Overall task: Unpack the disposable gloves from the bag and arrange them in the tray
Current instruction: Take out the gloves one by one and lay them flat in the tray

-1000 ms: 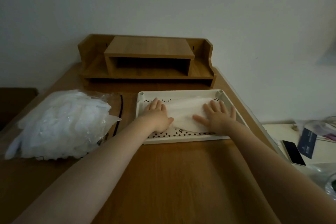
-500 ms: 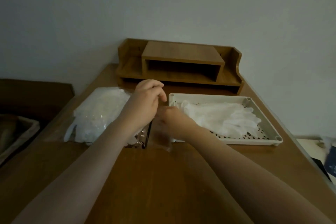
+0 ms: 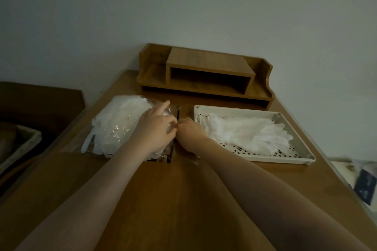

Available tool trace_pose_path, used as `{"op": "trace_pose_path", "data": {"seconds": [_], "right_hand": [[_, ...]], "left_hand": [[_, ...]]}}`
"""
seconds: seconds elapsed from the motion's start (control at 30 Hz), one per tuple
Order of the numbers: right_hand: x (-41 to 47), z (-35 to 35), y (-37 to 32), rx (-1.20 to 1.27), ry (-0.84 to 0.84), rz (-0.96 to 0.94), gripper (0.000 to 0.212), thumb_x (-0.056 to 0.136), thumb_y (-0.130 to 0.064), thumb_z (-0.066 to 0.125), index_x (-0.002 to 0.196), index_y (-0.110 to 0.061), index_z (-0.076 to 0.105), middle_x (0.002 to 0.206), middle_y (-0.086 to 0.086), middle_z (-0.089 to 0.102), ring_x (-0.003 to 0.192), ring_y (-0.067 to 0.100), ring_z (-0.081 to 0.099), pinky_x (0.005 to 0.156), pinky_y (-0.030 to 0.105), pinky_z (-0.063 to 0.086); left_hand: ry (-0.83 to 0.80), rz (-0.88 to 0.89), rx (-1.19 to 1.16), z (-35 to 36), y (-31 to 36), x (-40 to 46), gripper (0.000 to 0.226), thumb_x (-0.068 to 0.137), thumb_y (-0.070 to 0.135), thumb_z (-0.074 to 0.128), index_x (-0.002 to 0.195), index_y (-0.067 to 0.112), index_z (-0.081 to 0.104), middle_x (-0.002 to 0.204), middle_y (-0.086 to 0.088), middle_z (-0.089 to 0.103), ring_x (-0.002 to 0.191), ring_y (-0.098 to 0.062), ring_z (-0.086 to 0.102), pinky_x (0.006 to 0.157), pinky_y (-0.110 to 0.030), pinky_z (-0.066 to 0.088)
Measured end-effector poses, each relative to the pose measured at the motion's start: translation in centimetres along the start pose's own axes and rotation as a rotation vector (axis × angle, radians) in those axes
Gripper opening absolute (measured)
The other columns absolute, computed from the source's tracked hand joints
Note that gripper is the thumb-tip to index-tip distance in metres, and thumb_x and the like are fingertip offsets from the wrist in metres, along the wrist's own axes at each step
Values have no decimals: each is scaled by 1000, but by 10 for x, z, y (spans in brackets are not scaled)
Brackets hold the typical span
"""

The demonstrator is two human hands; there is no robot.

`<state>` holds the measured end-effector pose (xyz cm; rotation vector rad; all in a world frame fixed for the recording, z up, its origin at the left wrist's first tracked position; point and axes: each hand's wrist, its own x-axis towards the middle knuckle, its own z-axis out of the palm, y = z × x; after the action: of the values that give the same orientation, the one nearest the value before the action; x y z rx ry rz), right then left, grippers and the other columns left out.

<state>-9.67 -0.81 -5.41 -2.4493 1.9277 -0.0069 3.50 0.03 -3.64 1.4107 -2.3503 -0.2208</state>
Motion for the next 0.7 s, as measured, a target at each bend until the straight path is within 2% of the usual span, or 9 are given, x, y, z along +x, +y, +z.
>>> {"op": "trace_pose_path", "data": {"seconds": [0.1,0.2,0.3,0.37,0.43,0.53,0.6,0.7], "right_hand": [[-4,-6,9,229,74,-7,21,94,-20,45,107,-9,59,114,11,54,106,25,48,87,36,43],[-19,-23,23,702,149,149,19,94,-16,44,94,-3,57,89,9,56,82,23,51,71,34,42],[-33,-36,35,1034,245,147,22,92,-11,42,81,-2,59,92,20,58,86,30,53,79,43,46],[-41,-43,39,1223,272,121,24,91,-5,43,76,-8,60,92,13,60,89,24,55,84,40,47],[-45,-48,43,1398,321,73,23,91,-5,45,77,-8,63,86,7,60,86,20,57,82,34,46],[-47,-55,49,1667,390,51,20,90,-12,48,78,-4,61,77,8,58,82,30,53,79,38,43],[-47,-56,50,1694,369,77,20,94,-15,48,81,-4,58,76,9,55,81,31,50,76,38,43],[-49,-53,45,1541,289,149,19,97,-17,48,86,-5,58,78,7,59,74,21,57,70,26,49]], "left_hand": [[-4,-9,47,3,-6,-2,38,92,42,53,125,23,58,158,-3,13,144,-23,14,117,-40,15],[-31,-28,70,4,-8,-2,50,87,51,56,130,25,52,158,-3,12,143,-24,17,115,-40,16],[-27,-41,78,2,-5,-1,58,82,56,60,129,24,51,156,-2,17,142,-23,20,114,-41,18],[-14,-39,78,1,-3,0,61,80,57,61,129,22,51,154,-2,21,140,-23,23,112,-41,20],[-7,-29,88,0,-3,0,62,81,59,59,128,20,54,152,-2,25,137,-23,27,111,-41,22],[-23,-30,96,1,-4,1,57,83,62,53,124,23,59,151,-1,28,134,-23,32,109,-41,25],[-45,-58,79,0,-1,2,50,87,58,49,117,22,63,151,1,29,134,-22,32,109,-41,25],[32,-79,56,-1,2,4,38,93,47,47,93,16,70,143,0,41,128,-22,38,105,-40,31]]}}
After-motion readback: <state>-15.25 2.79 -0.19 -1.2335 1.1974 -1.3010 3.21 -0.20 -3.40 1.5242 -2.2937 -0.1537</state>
